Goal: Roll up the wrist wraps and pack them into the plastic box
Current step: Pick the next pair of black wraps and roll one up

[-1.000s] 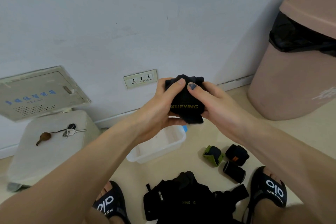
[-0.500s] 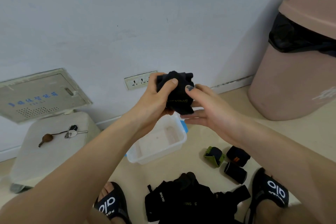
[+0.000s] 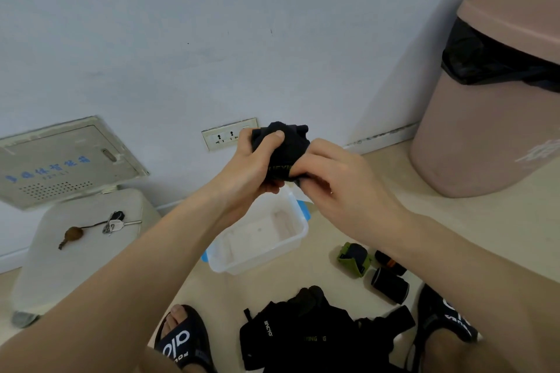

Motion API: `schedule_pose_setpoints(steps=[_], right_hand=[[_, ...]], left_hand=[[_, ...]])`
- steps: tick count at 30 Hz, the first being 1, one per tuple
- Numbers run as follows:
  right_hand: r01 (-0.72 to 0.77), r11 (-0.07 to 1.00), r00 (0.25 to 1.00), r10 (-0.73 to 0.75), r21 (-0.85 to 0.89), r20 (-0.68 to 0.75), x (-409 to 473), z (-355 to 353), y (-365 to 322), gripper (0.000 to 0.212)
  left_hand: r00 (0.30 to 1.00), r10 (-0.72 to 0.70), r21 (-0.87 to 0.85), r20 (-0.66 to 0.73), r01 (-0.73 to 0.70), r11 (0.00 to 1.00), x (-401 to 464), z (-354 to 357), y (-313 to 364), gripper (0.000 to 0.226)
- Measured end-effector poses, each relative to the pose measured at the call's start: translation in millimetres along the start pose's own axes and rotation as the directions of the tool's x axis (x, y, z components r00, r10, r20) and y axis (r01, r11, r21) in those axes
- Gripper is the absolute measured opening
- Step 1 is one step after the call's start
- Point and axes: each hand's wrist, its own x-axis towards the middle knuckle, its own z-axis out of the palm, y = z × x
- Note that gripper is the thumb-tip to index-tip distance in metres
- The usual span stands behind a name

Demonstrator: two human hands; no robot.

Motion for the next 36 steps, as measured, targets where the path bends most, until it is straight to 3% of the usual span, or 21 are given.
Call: schedule_pose_setpoints(steps=[4, 7, 14, 21, 25, 28, 31, 36], right_hand=[[0.176, 0.981, 0.984, -0.173, -0.081, 0.052, -1, 4, -5, 0.022], [0.189, 0.979, 0.980, -0.183, -0.072, 0.079, 1, 1, -2, 0.019], [-0.113, 0.981, 0.990, 0.098, 0.157, 0.096, 10, -25, 5, 0.016], [-0.338, 0.882, 0.940, 0.332, 0.329, 0.074, 8, -16, -1, 0.025], [-0.318, 0.924, 0.946, 0.323, 0.213, 0.015, 6, -10, -1, 0.010], [-0.277, 0.956, 0.956, 0.285, 0.097, -0.073, 5, -4, -4, 0.004], [-0.280, 0.948, 0.955, 0.290, 0.148, -0.052, 4, -1, -9, 0.010], [-0.299, 0.929, 0.942, 0.323, 0.219, -0.085, 8, -4, -8, 0.011]], left_hand=[[0.999, -0.018, 0.024, 0.027, 0.017, 1.000, -3, 4, -5, 0.028], [0.994, -0.081, 0.034, 0.071, 0.079, 0.996, -7, 7, -12, 0.030], [0.971, -0.134, 0.006, 0.199, 0.135, 0.991, -9, 11, -13, 0.033], [0.961, -0.136, 0.076, 0.242, 0.120, 0.990, -8, 11, -9, 0.065], [0.950, -0.163, 0.061, 0.267, 0.152, 0.986, -10, 16, -10, 0.068], [0.942, -0.156, 0.044, 0.298, 0.150, 0.988, -11, 20, -8, 0.047], [0.941, -0.152, 0.037, 0.304, 0.148, 0.988, -12, 23, -7, 0.032], [0.932, -0.143, -0.025, 0.332, 0.160, 0.987, -18, 28, 1, 0.057]])
